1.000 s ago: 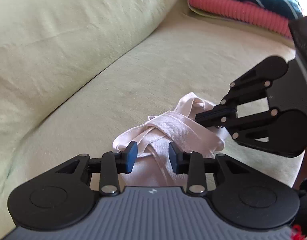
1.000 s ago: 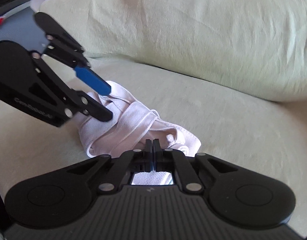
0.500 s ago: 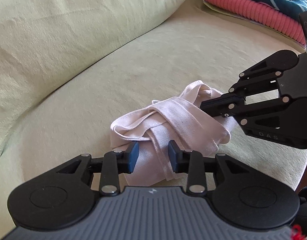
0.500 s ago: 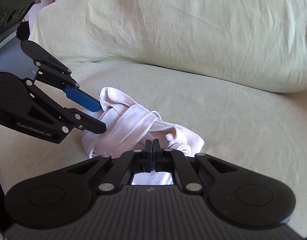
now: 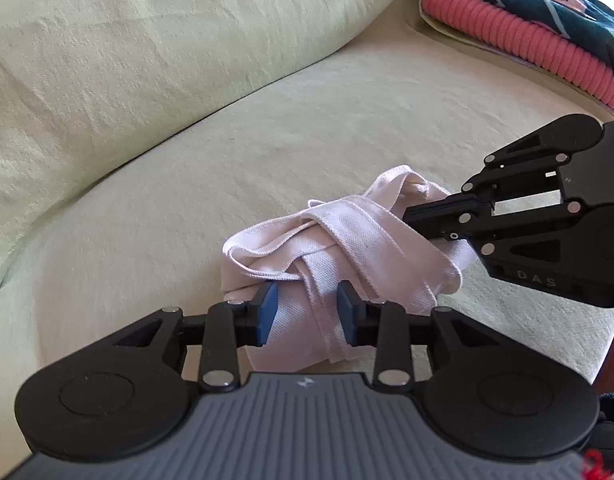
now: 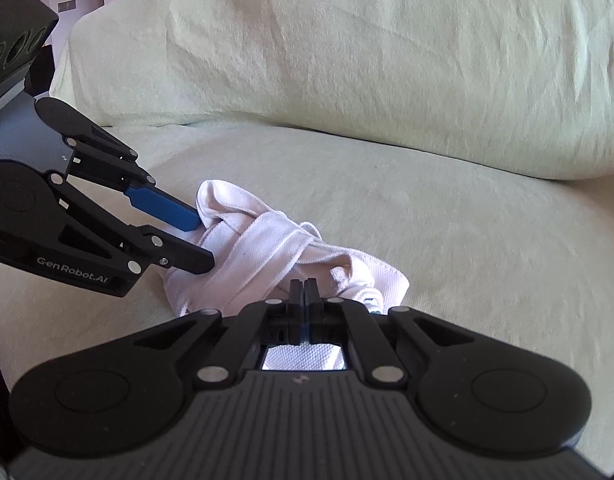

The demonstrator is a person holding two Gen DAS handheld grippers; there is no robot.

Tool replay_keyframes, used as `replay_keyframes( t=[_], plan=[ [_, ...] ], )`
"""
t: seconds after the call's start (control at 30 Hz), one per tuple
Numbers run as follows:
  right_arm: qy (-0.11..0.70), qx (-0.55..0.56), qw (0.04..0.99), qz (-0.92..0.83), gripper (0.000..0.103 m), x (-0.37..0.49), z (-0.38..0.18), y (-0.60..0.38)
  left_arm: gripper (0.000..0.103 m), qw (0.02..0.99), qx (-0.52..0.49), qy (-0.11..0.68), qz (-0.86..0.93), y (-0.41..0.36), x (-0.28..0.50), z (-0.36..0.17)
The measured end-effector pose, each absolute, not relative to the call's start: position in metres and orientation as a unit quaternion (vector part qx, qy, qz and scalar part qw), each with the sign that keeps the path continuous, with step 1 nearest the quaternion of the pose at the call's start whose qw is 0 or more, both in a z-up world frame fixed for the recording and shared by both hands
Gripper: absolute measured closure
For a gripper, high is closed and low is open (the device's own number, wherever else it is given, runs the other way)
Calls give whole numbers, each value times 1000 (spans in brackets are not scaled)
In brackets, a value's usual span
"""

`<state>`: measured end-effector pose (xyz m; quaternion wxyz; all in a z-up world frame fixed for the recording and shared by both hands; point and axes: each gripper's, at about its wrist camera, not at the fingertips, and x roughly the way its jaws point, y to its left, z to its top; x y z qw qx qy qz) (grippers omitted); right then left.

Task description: Fold shopping bag

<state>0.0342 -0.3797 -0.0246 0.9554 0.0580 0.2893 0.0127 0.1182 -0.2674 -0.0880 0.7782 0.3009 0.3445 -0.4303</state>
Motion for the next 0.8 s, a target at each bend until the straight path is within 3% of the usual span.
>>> replay_keyframes(
  t=[0.27, 0.53, 0.6, 0.67, 0.7, 0.73, 0.8],
  plan=[
    [289, 54, 955, 34, 101, 33, -23, -385, 61, 798, 219, 371, -421, -246, 122, -94],
    [307, 58, 945, 100, 97, 38, -11, -403, 61, 794, 228, 366, -428, -244, 124, -96],
    [309, 90, 936, 141, 83, 43, 0, -424, 61, 795, 227, 363, -430, -242, 124, -96],
    [305, 154, 915, 217, 37, 54, 10, -450, 61, 794, 228, 364, -430, -243, 125, -95],
    [303, 168, 908, 235, 32, 60, 14, -457, 61, 793, 230, 365, -430, -244, 126, -95],
    [301, 176, 905, 244, 20, 65, 18, -462, 61, 793, 232, 364, -430, -244, 126, -94],
    [304, 167, 905, 246, 16, 79, 24, -467, 61, 793, 232, 363, -431, -243, 126, -94]
  ],
)
